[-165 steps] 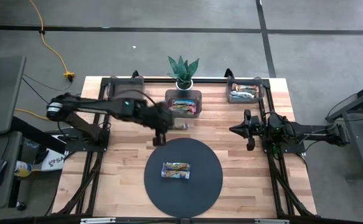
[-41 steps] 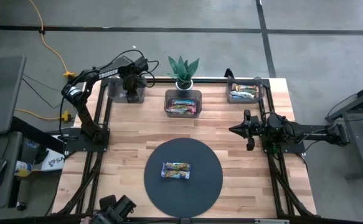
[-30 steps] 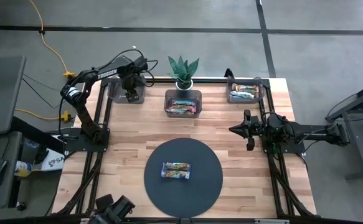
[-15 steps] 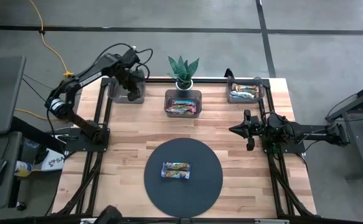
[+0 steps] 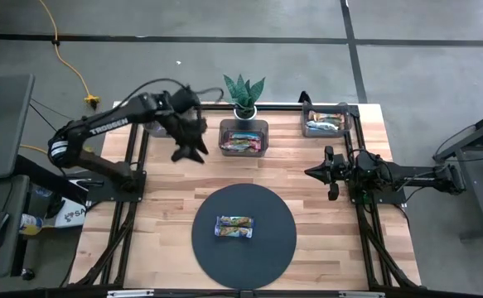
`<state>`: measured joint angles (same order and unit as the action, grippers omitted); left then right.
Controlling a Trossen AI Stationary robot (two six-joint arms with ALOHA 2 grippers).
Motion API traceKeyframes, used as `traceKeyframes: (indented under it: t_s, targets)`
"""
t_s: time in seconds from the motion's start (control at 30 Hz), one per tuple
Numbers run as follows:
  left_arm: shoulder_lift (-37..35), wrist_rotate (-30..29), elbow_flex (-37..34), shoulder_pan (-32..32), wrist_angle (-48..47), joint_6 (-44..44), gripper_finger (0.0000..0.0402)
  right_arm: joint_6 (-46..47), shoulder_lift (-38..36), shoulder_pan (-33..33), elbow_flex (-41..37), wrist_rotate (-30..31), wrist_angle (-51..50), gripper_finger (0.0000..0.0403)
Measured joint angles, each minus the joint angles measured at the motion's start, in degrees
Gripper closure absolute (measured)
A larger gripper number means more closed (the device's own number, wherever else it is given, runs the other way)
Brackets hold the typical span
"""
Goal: Pick and place Granola Bars by type
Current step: Put the blue granola bar into the left black bin
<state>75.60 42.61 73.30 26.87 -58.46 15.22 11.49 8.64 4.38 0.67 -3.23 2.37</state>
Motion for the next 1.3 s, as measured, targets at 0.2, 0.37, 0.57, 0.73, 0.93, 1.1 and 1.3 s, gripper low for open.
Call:
traceKeyframes:
  t_s: [0.2, 0.37, 0.57, 0.73, 0.93, 1.1, 1.3]
  targets:
    - [-0.41, -7.69, 0.00, -15.90, 8.90, -8.64, 0.0186, -0.01, 0.00, 0.00, 0.00, -0.02, 0.00, 0.0402]
    - [0.39, -21.76, 0.07, -28.22, 14.97, -15.64, 0.0186, 0.00, 0.00, 0.00, 0.00, -0.02, 0.00, 0.0402]
    - [4.46, -37.36, 0.07, -40.23, 18.45, -18.52, 0.0186, 0.00, 0.12, 0.00, 0.02, 0.00, 0.07, 0.0402]
    - [10.60, -50.84, 0.04, -45.24, 19.83, -22.20, 0.0186, 0.00, 0.27, 0.00, 0.09, 0.00, -0.16, 0.0402]
    - [18.33, -54.52, 0.04, -46.11, 21.99, -26.46, 0.0186, 0.00, 0.81, 0.02, 0.07, 0.00, 0.04, 0.0402]
    - [24.71, -53.66, -0.02, -46.04, 22.73, -27.51, 0.0186, 0.00, 1.39, 0.01, 0.07, -0.01, 0.04, 0.0402]
    - [30.35, -53.34, -0.08, -46.04, 25.30, -27.53, 0.0186, 0.00, 1.42, 0.02, 0.04, -0.02, -0.01, 0.0402]
